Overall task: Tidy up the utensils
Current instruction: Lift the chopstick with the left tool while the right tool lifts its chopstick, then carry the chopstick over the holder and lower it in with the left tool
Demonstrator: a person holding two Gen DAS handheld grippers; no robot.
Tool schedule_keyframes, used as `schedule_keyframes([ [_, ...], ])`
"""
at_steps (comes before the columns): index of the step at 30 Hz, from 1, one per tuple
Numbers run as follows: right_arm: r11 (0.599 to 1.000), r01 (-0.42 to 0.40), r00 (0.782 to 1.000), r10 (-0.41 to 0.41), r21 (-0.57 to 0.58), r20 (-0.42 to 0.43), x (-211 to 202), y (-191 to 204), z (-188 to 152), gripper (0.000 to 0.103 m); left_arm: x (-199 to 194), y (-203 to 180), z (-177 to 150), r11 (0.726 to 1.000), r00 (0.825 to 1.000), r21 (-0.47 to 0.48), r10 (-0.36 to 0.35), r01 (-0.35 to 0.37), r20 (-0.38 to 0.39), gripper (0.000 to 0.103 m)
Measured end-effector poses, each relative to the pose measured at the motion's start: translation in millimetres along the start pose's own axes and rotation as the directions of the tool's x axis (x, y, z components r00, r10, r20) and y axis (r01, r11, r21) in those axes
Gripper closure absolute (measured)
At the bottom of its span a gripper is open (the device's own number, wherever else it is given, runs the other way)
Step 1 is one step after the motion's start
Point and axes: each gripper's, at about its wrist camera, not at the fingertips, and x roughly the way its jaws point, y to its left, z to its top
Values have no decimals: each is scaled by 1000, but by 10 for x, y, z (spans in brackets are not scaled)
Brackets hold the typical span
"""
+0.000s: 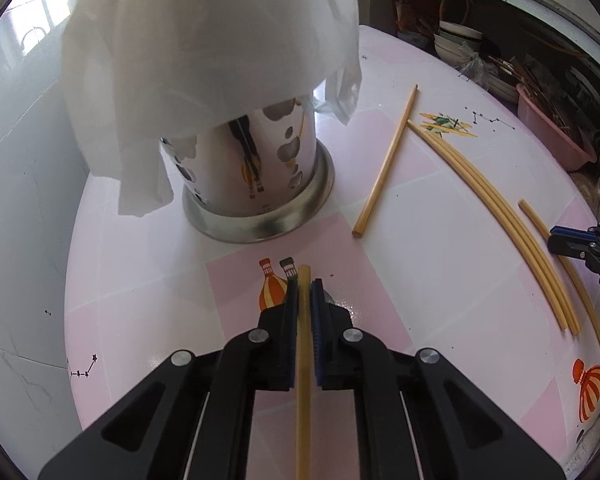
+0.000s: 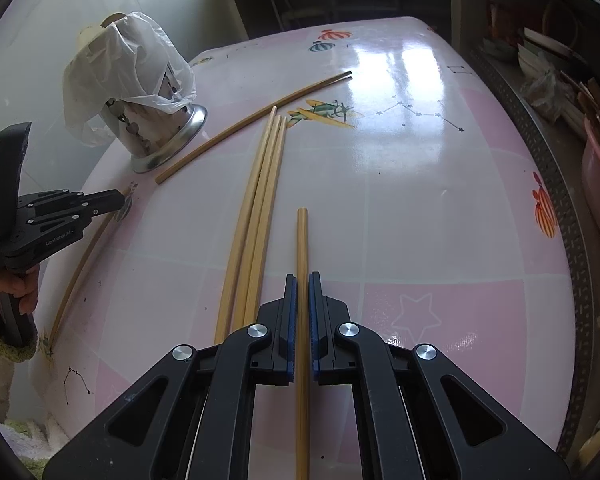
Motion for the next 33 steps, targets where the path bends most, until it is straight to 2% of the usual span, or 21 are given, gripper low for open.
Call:
schedule_keyframes([
  [7, 999, -27, 1000, 27, 36, 10, -66, -57, 26, 99, -485, 172, -35, 997, 991, -76, -24, 34, 135, 97],
  [15, 994, -92, 994, 88, 66, 60, -274, -58, 113, 99, -1118, 364, -79, 985, 957, -149, -39, 85, 287, 97],
  [24, 988, -140, 979, 129, 61, 158, -650, -4, 232, 99, -1772, 488, -152, 977, 900, -182, -22, 112, 435, 97],
  [29, 986, -161, 967, 146, 53, 211, -856, 19, 295, 99, -2127, 547, -161, 978, 857, -177, -5, 112, 515, 97],
  [33, 982, -182, 957, 166, 47, 239, -977, 39, 331, 99, -2397, 575, -106, 979, 816, -166, 4, 114, 578, 97],
])
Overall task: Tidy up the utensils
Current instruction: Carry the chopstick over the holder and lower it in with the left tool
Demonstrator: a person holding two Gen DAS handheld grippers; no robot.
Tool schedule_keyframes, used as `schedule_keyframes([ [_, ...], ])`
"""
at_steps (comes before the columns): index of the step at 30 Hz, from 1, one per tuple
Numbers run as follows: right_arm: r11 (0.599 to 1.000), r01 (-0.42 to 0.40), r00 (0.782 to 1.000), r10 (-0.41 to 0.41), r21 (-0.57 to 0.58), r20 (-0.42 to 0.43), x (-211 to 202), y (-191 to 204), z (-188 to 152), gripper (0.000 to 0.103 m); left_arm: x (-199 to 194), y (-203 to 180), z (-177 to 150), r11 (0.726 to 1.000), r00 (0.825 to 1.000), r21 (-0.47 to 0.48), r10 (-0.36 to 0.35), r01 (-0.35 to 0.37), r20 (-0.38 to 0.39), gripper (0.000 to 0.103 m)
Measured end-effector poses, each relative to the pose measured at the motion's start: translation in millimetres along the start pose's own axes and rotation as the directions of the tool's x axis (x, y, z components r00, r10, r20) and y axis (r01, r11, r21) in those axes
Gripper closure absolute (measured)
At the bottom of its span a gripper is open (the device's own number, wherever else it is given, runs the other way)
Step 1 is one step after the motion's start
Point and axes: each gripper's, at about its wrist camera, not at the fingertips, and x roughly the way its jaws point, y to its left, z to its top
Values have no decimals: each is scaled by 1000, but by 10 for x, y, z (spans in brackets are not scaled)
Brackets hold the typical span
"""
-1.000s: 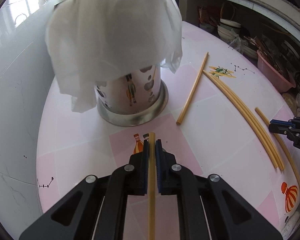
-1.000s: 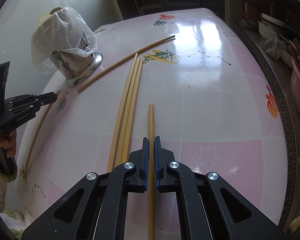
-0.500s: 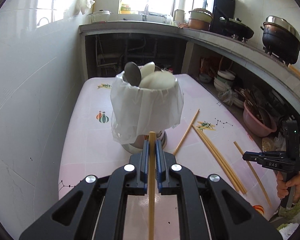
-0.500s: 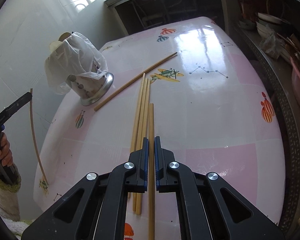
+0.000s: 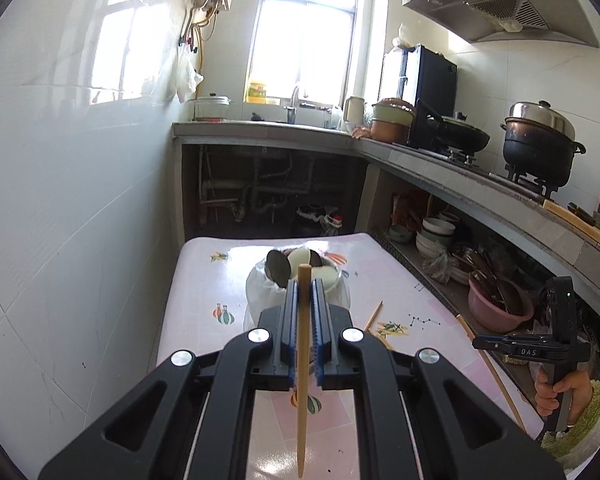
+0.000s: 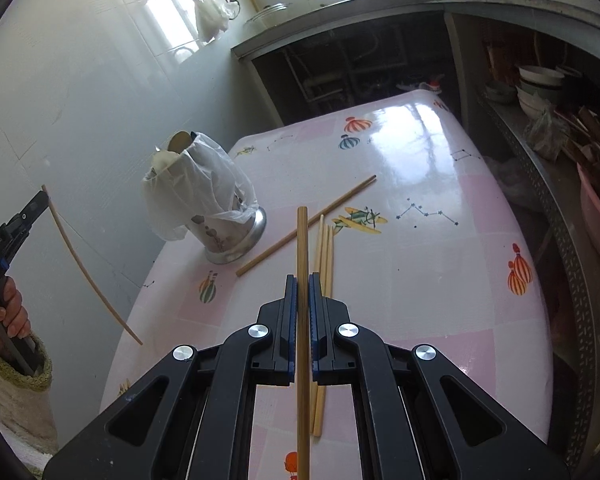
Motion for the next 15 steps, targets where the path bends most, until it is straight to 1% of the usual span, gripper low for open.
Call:
schedule_keyframes([
  [4, 1000, -15, 1000, 15, -10, 22, -69, 48, 65, 99, -114, -6, 243, 1000, 997, 13, -19, 18, 68, 97],
  [7, 999, -22, 999, 23, -23, 40, -124, 88, 123, 99, -169, -3, 446, 1000, 992, 15, -22, 21, 122, 97],
  [10, 999, -28, 998, 30, -33, 53, -152, 121, 161, 99, -212, -12, 650, 1000, 982, 14, -25, 23, 187, 97],
  [15, 999, -39, 998, 41, -37, 53, -147, 134, 171, 99, -206, 5, 972, 1000, 958, 3, -13, 13, 288, 97],
])
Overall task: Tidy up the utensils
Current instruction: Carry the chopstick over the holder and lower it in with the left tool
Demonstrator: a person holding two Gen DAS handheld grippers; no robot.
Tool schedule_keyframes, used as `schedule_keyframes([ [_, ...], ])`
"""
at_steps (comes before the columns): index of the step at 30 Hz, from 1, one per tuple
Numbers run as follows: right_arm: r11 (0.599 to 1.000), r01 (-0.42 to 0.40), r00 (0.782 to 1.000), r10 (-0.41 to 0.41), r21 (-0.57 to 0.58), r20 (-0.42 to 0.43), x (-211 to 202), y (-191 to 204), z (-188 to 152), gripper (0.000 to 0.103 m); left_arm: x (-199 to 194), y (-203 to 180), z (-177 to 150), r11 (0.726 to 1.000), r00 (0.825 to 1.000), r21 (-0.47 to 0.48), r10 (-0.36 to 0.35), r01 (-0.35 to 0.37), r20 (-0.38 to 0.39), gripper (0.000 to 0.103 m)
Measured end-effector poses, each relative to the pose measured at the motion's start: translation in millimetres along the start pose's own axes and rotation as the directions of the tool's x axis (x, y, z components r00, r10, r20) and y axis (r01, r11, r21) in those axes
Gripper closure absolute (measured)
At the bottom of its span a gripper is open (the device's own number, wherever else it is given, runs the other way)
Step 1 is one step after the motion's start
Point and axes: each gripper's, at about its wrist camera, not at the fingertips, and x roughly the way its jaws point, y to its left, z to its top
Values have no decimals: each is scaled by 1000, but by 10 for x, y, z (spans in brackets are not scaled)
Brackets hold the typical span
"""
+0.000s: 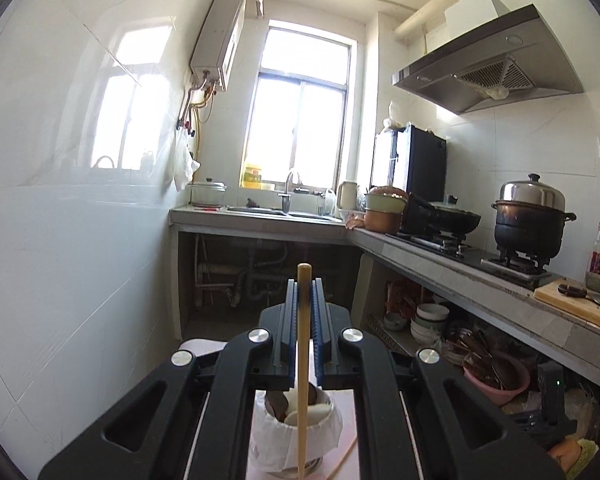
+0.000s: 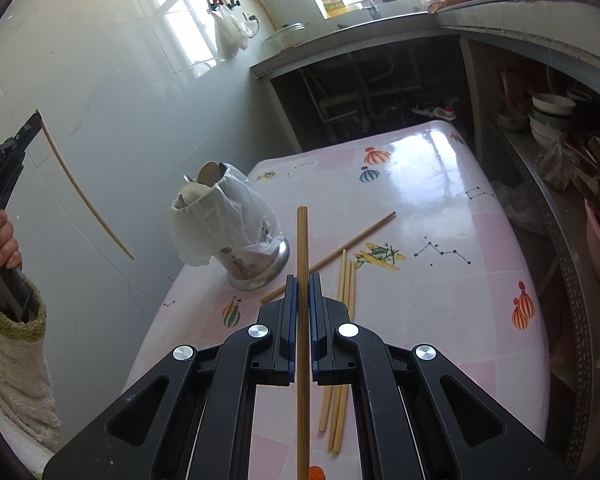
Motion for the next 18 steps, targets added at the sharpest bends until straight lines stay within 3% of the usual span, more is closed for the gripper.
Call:
schedule_keyframes([
  [7, 1000, -3, 1000, 3, 6, -6, 34, -22, 22, 99, 353, 96, 189, 999, 996, -16, 30, -28, 87, 97],
  [18, 1000, 6, 1000, -5, 25, -31, 146, -107, 37, 99, 1060, 133, -144, 994, 995, 70, 77, -81, 57, 97],
])
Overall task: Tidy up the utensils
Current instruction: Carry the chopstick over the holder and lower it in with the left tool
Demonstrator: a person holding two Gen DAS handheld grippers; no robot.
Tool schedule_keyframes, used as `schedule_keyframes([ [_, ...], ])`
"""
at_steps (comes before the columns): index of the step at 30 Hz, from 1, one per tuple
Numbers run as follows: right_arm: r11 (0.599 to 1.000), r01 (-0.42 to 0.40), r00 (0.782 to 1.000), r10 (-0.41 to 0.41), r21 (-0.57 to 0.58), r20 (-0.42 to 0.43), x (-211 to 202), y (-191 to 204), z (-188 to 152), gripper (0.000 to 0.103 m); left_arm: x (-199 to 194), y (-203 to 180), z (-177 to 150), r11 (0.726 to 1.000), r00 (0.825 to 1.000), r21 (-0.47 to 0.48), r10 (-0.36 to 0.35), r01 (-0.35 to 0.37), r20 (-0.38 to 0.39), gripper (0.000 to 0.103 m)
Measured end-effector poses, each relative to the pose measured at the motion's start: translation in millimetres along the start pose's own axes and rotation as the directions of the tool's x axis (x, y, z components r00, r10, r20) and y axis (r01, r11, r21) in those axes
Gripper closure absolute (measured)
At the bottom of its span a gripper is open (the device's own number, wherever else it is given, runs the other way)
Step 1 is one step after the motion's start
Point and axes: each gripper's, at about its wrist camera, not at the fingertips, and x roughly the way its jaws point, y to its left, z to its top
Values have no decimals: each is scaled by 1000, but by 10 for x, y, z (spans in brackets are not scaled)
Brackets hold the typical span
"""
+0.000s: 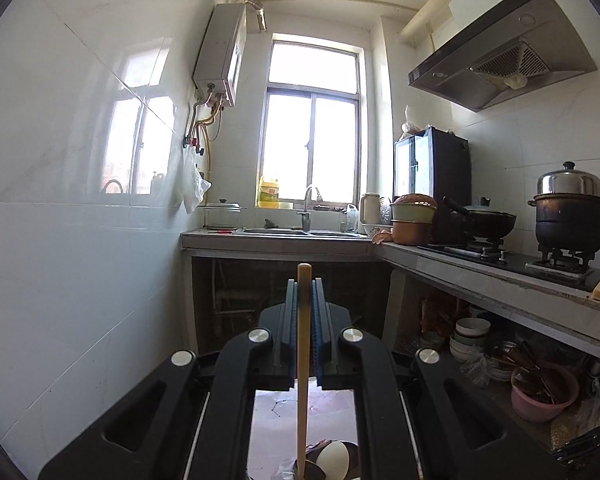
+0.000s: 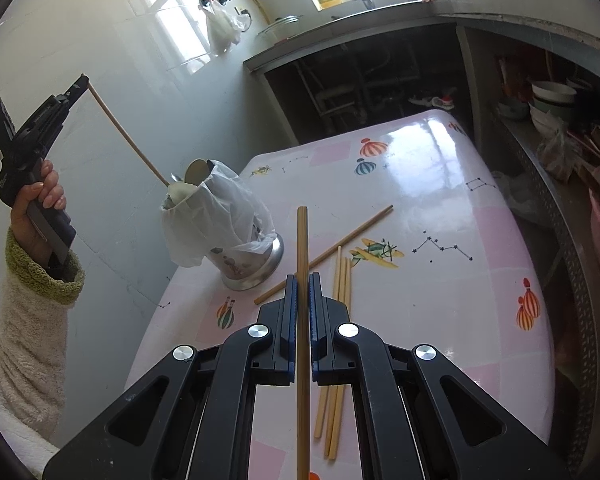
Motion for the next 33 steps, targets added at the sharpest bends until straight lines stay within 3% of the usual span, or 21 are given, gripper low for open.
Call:
schedule_keyframes([
  [9, 1000, 2, 1000, -1, 18, -19, 77, -70, -1, 99, 274, 66, -394, 1000, 997, -7, -13, 12, -75, 97],
  [24, 1000, -22, 1000, 22, -11, -7, 44, 2, 38, 99, 231, 74, -865, 998, 977, 10, -55, 58, -205, 97],
  [29, 999, -27, 1000, 27, -30, 6, 11, 73, 61, 99, 244, 60, -953, 998, 963, 36, -41, 52, -265, 97],
  [33, 998, -33, 999, 34, -44, 15, -16, 126, 83, 99, 178, 102, -968, 999, 962, 26, -38, 47, -270, 97],
])
